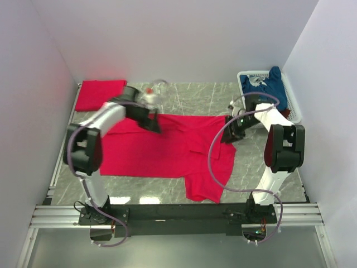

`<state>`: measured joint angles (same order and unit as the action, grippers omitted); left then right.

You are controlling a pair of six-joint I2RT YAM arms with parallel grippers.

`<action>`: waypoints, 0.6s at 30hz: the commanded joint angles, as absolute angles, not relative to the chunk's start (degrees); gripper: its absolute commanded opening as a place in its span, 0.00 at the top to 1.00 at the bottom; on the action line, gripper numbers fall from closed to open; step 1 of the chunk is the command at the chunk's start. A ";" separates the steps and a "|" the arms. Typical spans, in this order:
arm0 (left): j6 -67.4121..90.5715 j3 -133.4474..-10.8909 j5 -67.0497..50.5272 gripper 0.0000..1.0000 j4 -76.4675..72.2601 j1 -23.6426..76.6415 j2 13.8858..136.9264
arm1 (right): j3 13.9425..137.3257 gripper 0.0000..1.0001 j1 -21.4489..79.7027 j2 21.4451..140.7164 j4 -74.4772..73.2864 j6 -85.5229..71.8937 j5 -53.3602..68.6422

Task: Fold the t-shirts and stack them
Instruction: Fold the tshirt

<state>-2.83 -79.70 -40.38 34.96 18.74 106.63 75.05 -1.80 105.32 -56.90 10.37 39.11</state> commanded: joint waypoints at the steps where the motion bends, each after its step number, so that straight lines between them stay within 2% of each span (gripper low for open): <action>1: -22.47 -85.24 -41.93 0.37 50.51 6.09 104.40 | 81.55 0.60 -1.58 103.44 -57.22 10.46 38.76; 3: -25.74 -88.05 -39.48 0.42 54.04 -0.83 105.64 | 84.54 0.67 -0.27 105.29 -55.73 8.62 39.11; 7: -25.32 -90.96 -36.48 0.48 54.15 -10.27 109.76 | 89.02 0.72 6.31 107.57 -50.82 3.88 39.64; 12: -15.50 -87.29 -33.31 0.45 46.16 -16.77 111.62 | 93.68 0.72 15.19 112.14 -46.94 0.09 36.74; 18: -8.01 -82.80 -31.03 0.42 40.26 -19.42 113.03 | 95.98 0.73 17.14 118.30 -45.00 -2.90 33.23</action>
